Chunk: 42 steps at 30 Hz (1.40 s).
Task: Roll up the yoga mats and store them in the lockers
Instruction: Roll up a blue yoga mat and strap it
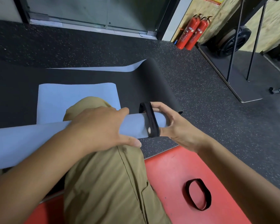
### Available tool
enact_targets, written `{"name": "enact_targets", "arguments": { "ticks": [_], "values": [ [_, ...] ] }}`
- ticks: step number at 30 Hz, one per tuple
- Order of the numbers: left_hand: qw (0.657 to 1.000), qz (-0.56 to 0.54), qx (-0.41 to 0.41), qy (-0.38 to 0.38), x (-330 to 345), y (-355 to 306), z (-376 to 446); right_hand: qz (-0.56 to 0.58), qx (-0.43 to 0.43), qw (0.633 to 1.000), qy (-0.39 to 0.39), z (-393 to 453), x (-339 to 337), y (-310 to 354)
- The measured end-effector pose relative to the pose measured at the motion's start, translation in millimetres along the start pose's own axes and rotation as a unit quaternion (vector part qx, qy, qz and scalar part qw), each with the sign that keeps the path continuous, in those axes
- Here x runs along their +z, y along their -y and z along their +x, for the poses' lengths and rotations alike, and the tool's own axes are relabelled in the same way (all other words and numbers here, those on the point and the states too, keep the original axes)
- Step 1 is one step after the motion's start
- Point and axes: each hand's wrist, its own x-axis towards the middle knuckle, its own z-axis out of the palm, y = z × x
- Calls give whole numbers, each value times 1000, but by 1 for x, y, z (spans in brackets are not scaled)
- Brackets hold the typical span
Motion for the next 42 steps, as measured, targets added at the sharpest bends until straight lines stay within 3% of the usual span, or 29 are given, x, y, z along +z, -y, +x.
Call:
{"name": "enact_targets", "arguments": {
  "ticks": [3, 5, 7, 9, 11, 15, 22, 32, 42],
  "values": [
    [1000, 16, -3, -9, 1, -2, -3, -66, -8, 998, 10, 2, 0, -1],
    [1000, 29, -2, -12, 1, -3, -5, -200, -29, 979, 29, 1, -4, 5],
    [999, 30, -3, -8, 0, -4, -6, -418, -68, 906, 14, 2, -6, 11],
    [1000, 27, -7, -3, -2, -5, -6, -546, -97, 832, 7, 5, -1, 16],
    [1000, 24, -13, 1, -3, -7, -5, -586, -92, 805, 15, 8, 11, 22],
    [999, 19, -37, -1, -4, -9, -5, -607, -88, 789, 24, 14, 27, 28],
    [999, 3, -23, -22, -3, -2, -12, -543, -91, 834, 27, 14, 30, 29],
    [998, -60, -18, -3, -18, 11, -30, -576, -134, 806, -18, -2, 20, 53],
    [986, -163, -25, -15, -30, 31, -35, -452, -200, 869, -34, -5, 5, 66]
  ]
}}
